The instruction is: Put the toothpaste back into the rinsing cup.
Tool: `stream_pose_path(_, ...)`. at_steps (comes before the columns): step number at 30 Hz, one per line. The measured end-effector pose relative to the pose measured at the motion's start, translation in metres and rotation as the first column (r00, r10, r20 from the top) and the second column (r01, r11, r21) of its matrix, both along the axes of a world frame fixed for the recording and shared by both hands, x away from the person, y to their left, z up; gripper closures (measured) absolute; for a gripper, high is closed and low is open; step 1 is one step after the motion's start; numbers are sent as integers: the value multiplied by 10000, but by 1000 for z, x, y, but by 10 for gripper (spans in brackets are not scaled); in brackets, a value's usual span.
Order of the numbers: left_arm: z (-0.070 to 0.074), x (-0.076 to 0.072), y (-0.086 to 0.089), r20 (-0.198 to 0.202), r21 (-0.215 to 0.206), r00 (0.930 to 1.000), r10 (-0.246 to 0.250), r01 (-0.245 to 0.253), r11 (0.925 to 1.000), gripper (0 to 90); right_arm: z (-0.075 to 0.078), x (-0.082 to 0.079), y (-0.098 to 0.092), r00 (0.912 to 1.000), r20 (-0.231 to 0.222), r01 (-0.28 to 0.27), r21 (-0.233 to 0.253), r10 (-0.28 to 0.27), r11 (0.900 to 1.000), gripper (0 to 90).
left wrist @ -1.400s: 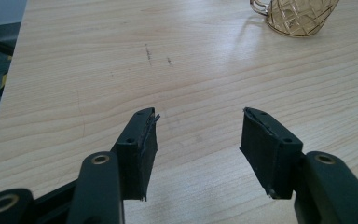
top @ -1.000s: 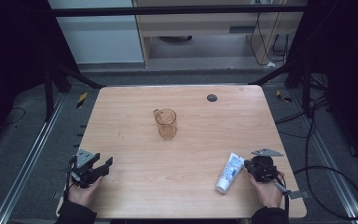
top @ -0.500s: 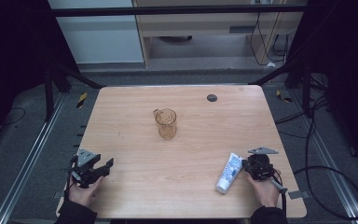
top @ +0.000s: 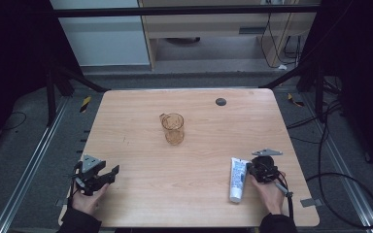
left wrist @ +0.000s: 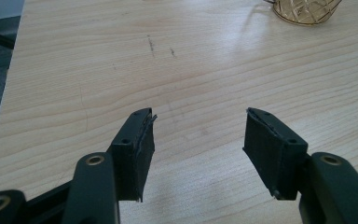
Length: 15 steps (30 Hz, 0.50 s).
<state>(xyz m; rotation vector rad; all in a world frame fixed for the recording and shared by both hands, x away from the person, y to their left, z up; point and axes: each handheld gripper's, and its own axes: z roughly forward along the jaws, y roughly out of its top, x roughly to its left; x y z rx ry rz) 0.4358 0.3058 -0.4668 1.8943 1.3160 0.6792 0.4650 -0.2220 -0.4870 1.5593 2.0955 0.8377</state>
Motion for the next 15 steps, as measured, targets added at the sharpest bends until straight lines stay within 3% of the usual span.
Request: stream_pose_path(15, 0, 0, 0, -48, 6, 10000, -57, 57, 10000, 417, 3, 7, 21, 9970, 56, -768, 126, 768, 9970, 887)
